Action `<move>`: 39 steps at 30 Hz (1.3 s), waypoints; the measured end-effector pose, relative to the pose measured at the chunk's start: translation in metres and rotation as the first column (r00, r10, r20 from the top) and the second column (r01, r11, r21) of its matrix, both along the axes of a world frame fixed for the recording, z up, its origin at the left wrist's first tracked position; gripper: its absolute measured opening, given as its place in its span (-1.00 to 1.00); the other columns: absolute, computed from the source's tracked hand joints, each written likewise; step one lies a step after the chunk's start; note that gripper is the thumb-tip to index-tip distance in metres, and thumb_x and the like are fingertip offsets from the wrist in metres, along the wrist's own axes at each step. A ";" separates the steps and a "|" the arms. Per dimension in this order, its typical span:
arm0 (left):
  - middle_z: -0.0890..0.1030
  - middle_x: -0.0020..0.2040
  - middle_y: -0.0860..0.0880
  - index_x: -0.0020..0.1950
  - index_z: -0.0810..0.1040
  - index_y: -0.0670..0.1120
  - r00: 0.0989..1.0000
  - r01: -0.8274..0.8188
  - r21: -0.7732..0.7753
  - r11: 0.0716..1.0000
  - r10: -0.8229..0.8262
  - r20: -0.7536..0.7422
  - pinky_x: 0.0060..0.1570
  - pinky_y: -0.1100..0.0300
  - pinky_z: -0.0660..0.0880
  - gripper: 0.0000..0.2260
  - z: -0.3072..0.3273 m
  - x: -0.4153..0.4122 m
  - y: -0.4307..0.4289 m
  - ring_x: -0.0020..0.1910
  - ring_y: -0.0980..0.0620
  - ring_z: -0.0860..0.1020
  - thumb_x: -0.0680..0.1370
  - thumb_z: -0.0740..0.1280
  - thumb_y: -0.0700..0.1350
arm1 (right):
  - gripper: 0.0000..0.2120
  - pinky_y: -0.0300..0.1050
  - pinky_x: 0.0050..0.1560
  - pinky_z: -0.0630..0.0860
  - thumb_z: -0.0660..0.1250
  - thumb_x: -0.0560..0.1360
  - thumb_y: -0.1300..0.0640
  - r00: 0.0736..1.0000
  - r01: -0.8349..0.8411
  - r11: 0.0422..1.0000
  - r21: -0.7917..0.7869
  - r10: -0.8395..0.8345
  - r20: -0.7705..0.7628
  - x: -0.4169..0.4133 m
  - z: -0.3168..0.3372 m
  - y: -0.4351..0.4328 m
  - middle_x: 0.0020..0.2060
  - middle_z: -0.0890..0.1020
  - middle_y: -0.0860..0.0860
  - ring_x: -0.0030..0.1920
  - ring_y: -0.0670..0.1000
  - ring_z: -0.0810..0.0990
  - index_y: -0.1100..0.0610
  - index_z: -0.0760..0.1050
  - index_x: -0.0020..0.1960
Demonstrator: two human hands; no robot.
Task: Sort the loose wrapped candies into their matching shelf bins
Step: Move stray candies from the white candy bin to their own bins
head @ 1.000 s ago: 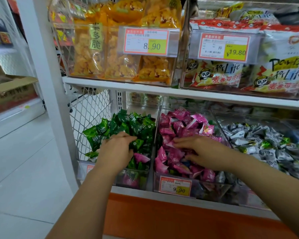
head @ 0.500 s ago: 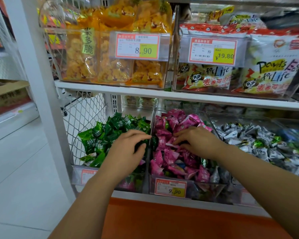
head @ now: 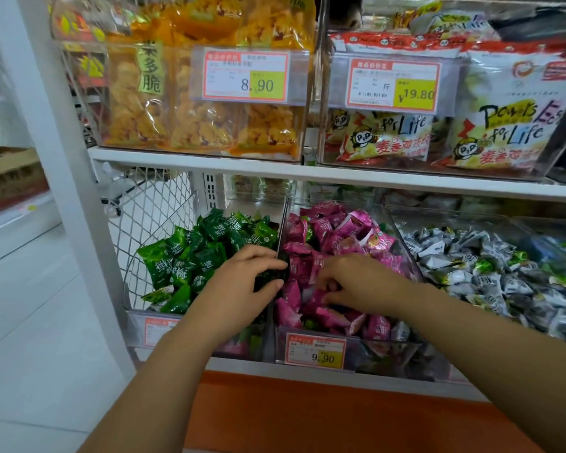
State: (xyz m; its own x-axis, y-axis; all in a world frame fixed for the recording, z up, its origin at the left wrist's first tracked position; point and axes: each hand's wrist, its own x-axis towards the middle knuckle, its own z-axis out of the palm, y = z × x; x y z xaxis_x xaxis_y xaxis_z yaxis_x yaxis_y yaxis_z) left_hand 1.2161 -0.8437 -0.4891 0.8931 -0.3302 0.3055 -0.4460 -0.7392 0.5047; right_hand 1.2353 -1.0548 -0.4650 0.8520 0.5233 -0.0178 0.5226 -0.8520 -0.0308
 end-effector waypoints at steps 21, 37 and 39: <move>0.34 0.20 0.27 0.25 0.52 0.14 1.000 -0.001 -0.034 0.999 0.001 -0.011 0.01 0.53 0.21 -0.74 0.000 0.001 0.001 0.12 0.33 0.35 0.56 0.29 0.01 | -0.76 -0.14 0.00 0.46 0.31 0.54 0.17 0.964 0.007 0.940 0.341 -0.098 0.249 0.014 0.014 -0.032 -0.04 0.69 -0.03 -0.10 0.05 0.58 0.00 0.61 0.17; 0.34 0.31 0.18 0.31 0.49 0.11 0.999 -0.042 -0.027 0.999 0.043 0.015 0.21 0.33 0.29 -0.70 0.003 -0.006 -0.005 0.22 0.21 0.37 0.57 0.29 -0.02 | -0.85 -0.12 0.09 0.37 0.44 0.43 0.04 0.981 -0.040 0.999 -0.001 0.039 0.192 -0.017 0.015 -0.072 -0.10 0.49 -0.14 -0.01 -0.09 0.46 -0.03 0.65 0.00; 0.32 0.29 0.22 0.34 0.45 0.12 0.995 -0.037 -0.045 0.998 0.041 0.093 0.35 0.20 0.28 -0.68 0.006 -0.008 -0.010 0.29 0.18 0.34 0.58 0.27 -0.02 | -0.89 -0.13 0.02 0.47 0.45 0.43 0.06 0.993 -0.016 0.983 0.183 -0.005 0.115 -0.021 0.022 -0.069 -0.13 0.51 -0.16 -0.11 -0.14 0.50 0.00 0.65 -0.05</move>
